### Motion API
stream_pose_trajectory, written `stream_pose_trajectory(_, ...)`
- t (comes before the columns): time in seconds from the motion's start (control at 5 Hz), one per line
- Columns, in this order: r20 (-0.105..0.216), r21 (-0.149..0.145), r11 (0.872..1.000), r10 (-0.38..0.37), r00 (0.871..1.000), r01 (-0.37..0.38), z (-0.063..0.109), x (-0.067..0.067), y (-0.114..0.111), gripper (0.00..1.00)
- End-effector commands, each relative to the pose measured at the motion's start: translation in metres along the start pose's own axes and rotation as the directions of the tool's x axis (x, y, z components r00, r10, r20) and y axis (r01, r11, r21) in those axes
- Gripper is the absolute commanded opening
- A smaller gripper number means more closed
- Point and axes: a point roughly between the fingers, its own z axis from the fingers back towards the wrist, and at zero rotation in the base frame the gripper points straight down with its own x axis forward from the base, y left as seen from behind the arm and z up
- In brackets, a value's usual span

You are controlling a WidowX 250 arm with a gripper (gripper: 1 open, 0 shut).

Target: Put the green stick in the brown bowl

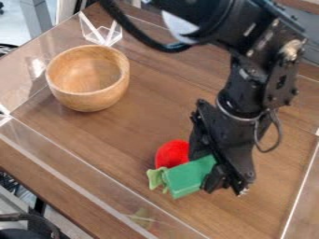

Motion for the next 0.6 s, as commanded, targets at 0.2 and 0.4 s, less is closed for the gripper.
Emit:
stream_pose_trajectory(0.2, 0.046, 0.026, 0.998, -0.065, 0.997, 0.064, 0.026, 0.028, -0.014, 0.0)
stream_pose_trajectory(0.4, 0.05, 0.001, 1.0, 0.019, 0.999, -0.019, 0.021, 0.019, 0.001, 0.0)
